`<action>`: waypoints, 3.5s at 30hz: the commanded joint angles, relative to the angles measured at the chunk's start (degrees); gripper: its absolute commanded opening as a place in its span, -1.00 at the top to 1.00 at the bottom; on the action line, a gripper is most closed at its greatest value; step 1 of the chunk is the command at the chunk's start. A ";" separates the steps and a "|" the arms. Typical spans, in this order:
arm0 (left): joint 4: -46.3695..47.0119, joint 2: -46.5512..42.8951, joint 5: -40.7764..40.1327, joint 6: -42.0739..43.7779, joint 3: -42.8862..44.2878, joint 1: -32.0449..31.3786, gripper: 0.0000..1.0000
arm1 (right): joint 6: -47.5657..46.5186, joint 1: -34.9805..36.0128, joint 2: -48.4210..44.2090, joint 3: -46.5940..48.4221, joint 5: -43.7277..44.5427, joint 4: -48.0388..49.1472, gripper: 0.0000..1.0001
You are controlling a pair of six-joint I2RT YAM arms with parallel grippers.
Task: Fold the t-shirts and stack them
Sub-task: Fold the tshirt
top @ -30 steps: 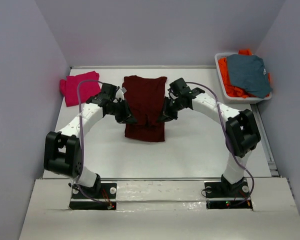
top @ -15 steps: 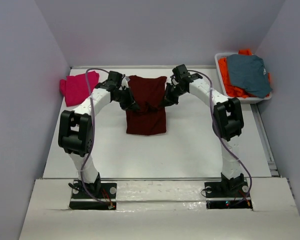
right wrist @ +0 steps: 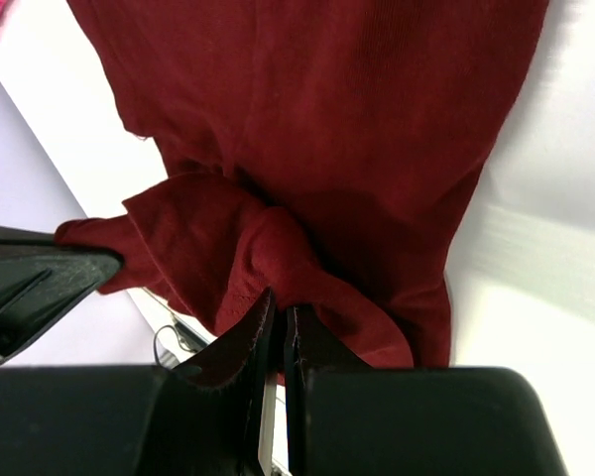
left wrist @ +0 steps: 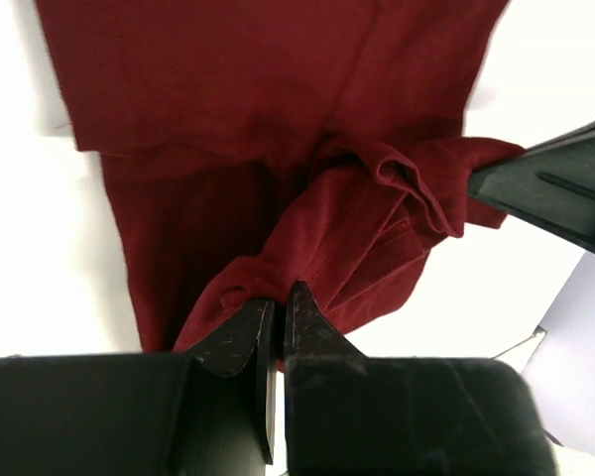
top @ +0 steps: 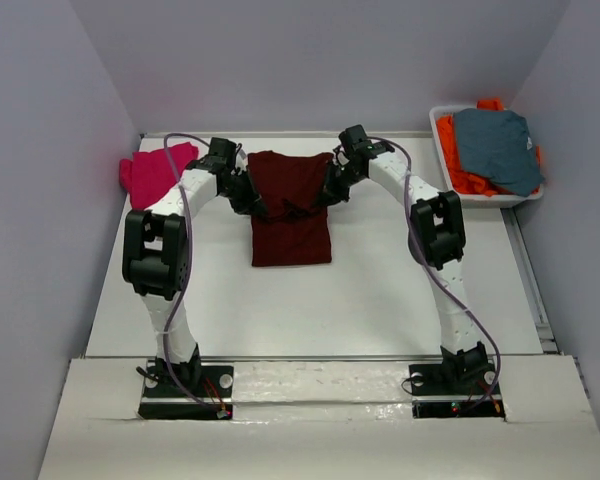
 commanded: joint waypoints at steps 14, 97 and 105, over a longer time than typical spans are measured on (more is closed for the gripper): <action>0.36 5.87 -6.48 -0.52 6.35 0.67 -0.28 | -5.41 0.13 2.44 6.93 -0.61 -1.40 -0.55; -15.63 -1.85 -12.71 3.08 6.37 -7.59 -0.55 | -3.65 -6.37 -9.85 -10.76 -8.25 3.76 0.04; -11.51 -10.30 -9.57 -0.25 -10.59 -4.96 -0.55 | -1.90 -5.23 -25.42 -41.74 -11.68 14.04 -0.39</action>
